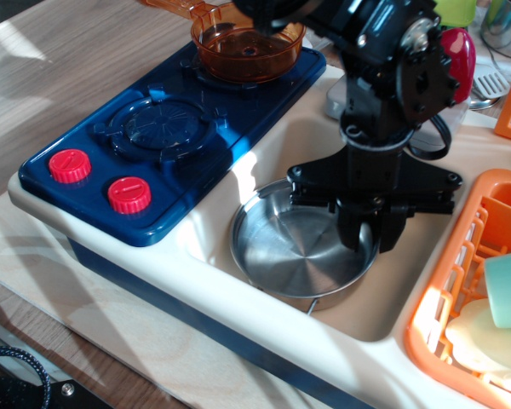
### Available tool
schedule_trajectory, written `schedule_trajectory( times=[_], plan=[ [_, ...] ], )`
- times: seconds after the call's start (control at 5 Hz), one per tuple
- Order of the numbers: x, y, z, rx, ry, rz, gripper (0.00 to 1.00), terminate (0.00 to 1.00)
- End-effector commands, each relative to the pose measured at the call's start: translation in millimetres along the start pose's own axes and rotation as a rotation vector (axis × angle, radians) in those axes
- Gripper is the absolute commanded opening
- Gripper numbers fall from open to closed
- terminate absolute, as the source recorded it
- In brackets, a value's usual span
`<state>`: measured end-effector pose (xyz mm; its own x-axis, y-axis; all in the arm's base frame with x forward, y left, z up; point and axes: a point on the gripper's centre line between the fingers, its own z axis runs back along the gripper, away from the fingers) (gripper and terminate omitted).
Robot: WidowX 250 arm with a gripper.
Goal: Put pan on stove from sink
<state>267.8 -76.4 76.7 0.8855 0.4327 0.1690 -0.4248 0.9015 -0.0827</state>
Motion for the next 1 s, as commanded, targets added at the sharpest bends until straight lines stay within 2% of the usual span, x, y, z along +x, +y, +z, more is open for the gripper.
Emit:
schedule_trajectory(
  times=[0.0, 0.2, 0.4, 0.6, 0.8],
  plan=[
    [10, -18, 49, 0.037, -0.036, -0.010, 0.00, 0.00],
    [9, -23, 66, 0.081, -0.041, -0.009, 0.00, 0.00],
    [2, -31, 91, 0.160, -0.035, 0.005, 0.00, 0.00],
    [-4, -23, 102, 0.250, -0.049, -0.030, 0.00, 0.00],
    [-4, 7, 105, 0.311, -0.076, -0.098, 0.00, 0.00]
  ],
)
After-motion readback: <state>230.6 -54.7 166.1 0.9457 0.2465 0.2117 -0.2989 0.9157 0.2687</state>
